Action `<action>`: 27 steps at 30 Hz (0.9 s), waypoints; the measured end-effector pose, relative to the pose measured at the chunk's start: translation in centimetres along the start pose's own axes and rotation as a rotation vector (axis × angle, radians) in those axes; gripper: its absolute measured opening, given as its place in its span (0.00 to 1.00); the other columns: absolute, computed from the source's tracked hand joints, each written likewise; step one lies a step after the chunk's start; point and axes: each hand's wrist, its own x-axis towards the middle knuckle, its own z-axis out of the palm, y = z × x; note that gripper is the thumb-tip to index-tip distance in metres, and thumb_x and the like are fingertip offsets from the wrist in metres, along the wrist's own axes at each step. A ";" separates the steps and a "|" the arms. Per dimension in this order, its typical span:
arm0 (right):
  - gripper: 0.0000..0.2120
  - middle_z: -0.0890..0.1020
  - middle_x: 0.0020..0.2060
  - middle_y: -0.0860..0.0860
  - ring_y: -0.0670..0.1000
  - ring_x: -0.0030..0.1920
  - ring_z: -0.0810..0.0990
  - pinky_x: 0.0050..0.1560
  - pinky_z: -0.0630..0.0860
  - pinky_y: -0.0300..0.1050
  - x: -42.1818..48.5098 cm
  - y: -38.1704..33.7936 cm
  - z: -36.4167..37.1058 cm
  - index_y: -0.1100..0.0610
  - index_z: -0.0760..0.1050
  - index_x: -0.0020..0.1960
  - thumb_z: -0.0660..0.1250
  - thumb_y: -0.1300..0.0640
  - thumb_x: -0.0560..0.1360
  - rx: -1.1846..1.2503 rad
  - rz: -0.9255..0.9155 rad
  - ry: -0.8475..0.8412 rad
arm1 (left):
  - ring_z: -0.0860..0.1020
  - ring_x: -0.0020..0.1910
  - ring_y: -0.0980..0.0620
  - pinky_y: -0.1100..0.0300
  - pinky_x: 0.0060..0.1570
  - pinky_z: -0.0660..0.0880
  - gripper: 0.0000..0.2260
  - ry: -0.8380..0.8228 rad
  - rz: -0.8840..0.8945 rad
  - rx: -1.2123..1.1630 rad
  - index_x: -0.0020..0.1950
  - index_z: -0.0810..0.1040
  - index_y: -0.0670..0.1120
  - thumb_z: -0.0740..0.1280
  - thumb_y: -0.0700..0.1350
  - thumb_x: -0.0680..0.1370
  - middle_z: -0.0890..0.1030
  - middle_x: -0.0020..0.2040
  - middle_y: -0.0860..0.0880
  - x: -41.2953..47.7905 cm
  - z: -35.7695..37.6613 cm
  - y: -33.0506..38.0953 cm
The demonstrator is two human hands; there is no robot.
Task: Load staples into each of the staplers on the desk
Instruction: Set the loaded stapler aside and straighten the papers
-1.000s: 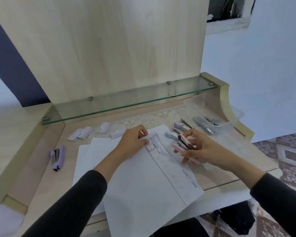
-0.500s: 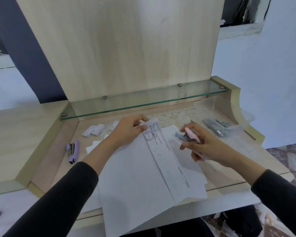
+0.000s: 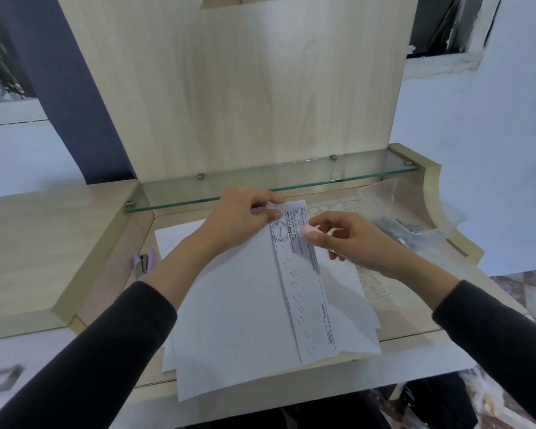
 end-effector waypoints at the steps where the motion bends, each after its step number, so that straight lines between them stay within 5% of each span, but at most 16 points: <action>1: 0.14 0.81 0.42 0.49 0.45 0.32 0.75 0.32 0.71 0.35 0.0 -0.1 0.3 0.50 0.77 0.50 0.65 0.43 0.71 -0.019 -0.002 -0.009 | 0.75 0.46 0.57 0.74 0.45 0.66 0.10 0.007 0.013 0.010 0.53 0.81 0.47 0.70 0.43 0.73 0.78 0.45 0.54 -0.1 -0.1 0.1; 8: 0.14 0.75 0.29 0.44 0.46 0.31 0.71 0.36 0.69 0.41 0.0 -0.6 1.3 0.57 0.78 0.44 0.68 0.46 0.70 -0.153 -0.030 0.023 | 0.74 0.43 0.59 0.82 0.40 0.64 0.09 0.030 0.072 0.043 0.52 0.82 0.45 0.70 0.41 0.73 0.77 0.43 0.56 -1.0 -0.6 0.6; 12: 0.17 0.81 0.37 0.58 0.50 0.33 0.73 0.36 0.72 0.47 0.0 -0.5 1.5 0.59 0.78 0.44 0.68 0.45 0.69 -0.156 -0.073 0.032 | 0.76 0.45 0.59 0.82 0.43 0.65 0.09 0.052 0.089 0.018 0.52 0.82 0.44 0.70 0.40 0.72 0.81 0.45 0.53 -1.2 -0.7 0.7; 18: 0.35 0.80 0.41 0.64 0.62 0.39 0.77 0.37 0.76 0.57 0.0 -0.6 1.5 0.64 0.76 0.44 0.63 0.32 0.60 -0.158 -0.158 0.048 | 0.75 0.43 0.65 0.82 0.44 0.65 0.09 0.068 0.128 0.017 0.51 0.82 0.43 0.71 0.39 0.72 0.83 0.48 0.47 -1.4 -0.9 0.5; 23: 0.27 0.77 0.34 0.63 0.57 0.33 0.71 0.34 0.70 0.51 0.2 -0.6 1.7 0.66 0.74 0.41 0.66 0.40 0.68 -0.228 -0.158 0.049 | 0.77 0.47 0.59 0.75 0.49 0.69 0.09 0.058 0.152 0.039 0.51 0.82 0.44 0.71 0.39 0.72 0.83 0.49 0.47 -1.6 -0.6 0.3; 27: 0.23 0.69 0.28 0.52 0.47 0.28 0.63 0.30 0.58 0.39 0.1 -0.8 2.2 0.66 0.71 0.37 0.63 0.44 0.71 -0.345 -0.198 0.068 | 0.77 0.48 0.59 0.69 0.53 0.71 0.09 0.066 0.147 0.019 0.51 0.82 0.44 0.71 0.39 0.71 0.83 0.50 0.48 -1.7 -0.4 0.2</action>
